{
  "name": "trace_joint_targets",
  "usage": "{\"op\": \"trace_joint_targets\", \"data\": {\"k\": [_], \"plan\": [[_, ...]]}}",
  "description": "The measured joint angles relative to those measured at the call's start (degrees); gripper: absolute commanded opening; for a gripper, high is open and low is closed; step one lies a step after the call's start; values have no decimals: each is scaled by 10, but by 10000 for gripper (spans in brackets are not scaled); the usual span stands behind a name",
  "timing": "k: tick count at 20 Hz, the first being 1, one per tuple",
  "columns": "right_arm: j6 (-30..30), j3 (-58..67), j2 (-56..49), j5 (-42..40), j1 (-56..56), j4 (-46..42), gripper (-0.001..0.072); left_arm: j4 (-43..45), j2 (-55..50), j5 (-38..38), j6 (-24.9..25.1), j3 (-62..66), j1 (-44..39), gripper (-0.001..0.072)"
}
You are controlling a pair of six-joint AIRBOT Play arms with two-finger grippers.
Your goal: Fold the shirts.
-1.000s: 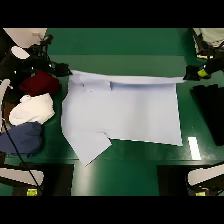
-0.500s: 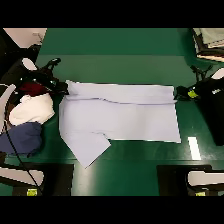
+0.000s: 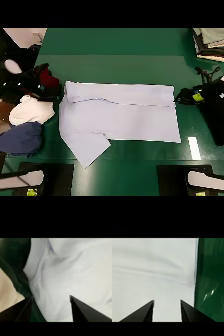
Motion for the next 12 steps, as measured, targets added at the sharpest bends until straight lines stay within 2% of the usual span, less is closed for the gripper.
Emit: {"op": "trace_joint_targets", "data": {"k": [7,12], "plan": [[-5,-43,77,-4,-26,5,386,-27,231,11,-53,-310,9,543],[-6,-48,86,-11,-20,6,387,-85,282,36,-62,-437,10,543]]}}
